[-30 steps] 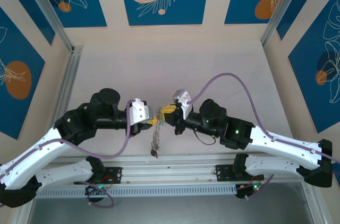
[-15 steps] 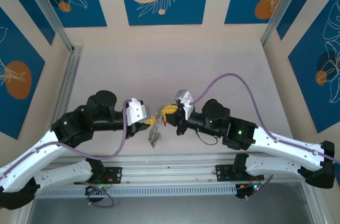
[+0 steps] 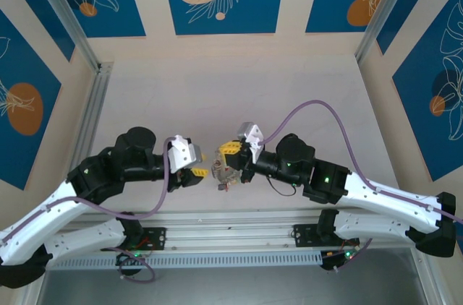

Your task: Put the keys on the keyring

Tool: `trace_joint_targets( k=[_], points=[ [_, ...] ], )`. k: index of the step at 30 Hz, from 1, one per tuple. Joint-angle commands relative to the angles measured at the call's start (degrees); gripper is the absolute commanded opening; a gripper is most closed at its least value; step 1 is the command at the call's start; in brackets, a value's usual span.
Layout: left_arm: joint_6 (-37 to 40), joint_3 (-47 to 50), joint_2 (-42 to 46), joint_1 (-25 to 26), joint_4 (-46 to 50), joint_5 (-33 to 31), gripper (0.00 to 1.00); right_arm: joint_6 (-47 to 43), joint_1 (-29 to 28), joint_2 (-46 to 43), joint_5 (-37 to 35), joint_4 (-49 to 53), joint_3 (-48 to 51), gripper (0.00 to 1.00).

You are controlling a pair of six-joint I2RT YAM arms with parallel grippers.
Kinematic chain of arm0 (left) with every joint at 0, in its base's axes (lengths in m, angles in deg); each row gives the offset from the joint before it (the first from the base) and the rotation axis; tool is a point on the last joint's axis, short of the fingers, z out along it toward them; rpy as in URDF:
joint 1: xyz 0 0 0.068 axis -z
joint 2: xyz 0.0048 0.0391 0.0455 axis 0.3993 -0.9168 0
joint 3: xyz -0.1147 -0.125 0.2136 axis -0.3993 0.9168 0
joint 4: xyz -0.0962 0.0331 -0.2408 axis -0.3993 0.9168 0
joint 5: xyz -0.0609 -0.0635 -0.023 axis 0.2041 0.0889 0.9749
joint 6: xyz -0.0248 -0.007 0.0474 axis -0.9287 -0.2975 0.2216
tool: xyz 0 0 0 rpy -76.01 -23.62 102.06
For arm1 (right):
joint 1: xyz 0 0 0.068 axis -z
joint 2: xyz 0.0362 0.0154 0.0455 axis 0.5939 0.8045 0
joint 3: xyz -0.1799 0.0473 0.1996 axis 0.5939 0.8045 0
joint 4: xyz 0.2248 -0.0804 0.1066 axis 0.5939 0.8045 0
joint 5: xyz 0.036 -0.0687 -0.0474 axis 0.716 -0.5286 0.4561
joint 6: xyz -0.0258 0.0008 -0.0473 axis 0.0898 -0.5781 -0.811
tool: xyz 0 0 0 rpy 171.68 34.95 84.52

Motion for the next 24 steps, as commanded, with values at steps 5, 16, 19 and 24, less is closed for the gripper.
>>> trace_joint_targets(
  k=[5, 16, 19, 24],
  points=[
    [-1.12, -2.95, 0.56, -0.17, -2.08, -3.54, 0.32, -5.27, -0.05, -2.57, 9.78, -0.92, -3.63, 0.00],
    [-0.92, -5.02, -2.71, -0.34, -2.03, 6.03, 0.26, -6.54, 0.31, -2.37, 17.06, 5.72, -7.66, 0.00],
    [-0.69, -5.34, -2.60, -0.34, -1.47, 7.85, 0.26, -6.67, 0.34, -1.84, 17.18, 5.69, -8.02, 0.00],
    [-0.67, -6.42, -1.03, -0.32, -0.53, 7.53, 0.26, -6.72, 0.59, -1.79, 16.80, 5.84, -8.16, 0.00]
  ],
)
